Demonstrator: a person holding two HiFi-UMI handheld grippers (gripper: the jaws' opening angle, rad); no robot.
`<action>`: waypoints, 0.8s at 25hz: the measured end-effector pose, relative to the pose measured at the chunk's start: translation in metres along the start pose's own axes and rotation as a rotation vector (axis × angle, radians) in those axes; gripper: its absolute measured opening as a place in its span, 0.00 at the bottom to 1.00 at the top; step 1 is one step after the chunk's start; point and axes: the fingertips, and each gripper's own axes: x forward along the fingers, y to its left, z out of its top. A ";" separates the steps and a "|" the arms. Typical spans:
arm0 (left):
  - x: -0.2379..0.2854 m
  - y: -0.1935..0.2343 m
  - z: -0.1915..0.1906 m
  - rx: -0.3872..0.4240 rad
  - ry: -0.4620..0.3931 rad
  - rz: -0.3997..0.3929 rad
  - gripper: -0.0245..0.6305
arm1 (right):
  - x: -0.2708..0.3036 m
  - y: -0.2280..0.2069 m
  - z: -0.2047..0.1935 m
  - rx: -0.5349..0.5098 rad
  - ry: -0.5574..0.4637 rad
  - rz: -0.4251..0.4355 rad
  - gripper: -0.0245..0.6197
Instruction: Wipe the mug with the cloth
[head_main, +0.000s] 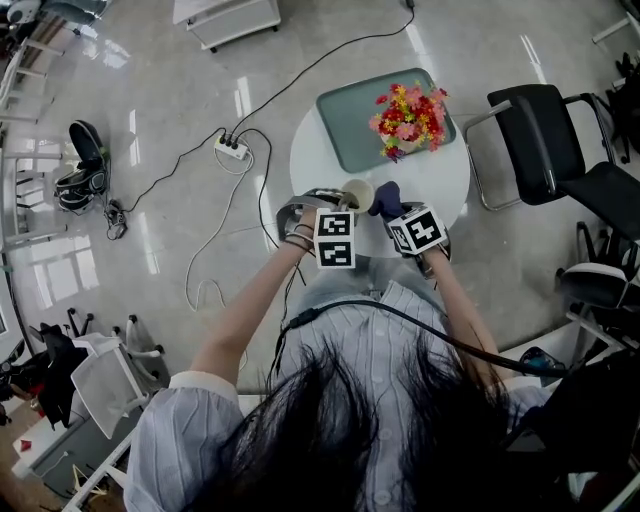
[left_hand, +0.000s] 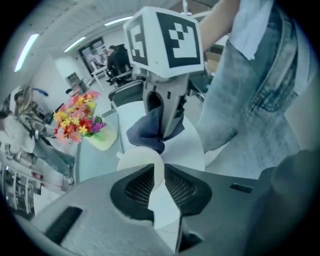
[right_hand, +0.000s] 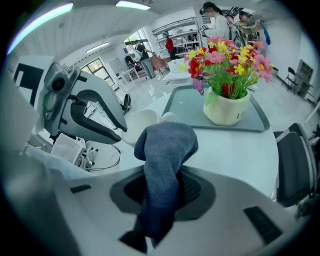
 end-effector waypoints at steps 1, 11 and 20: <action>0.000 0.002 0.002 -0.058 -0.010 0.029 0.11 | 0.000 0.000 -0.001 0.014 0.000 -0.003 0.20; 0.001 -0.002 0.019 -0.464 -0.036 0.096 0.11 | -0.001 0.002 -0.004 0.063 -0.009 0.011 0.20; 0.022 0.007 0.006 -0.391 0.064 0.188 0.11 | 0.000 0.003 -0.003 0.060 -0.011 0.015 0.20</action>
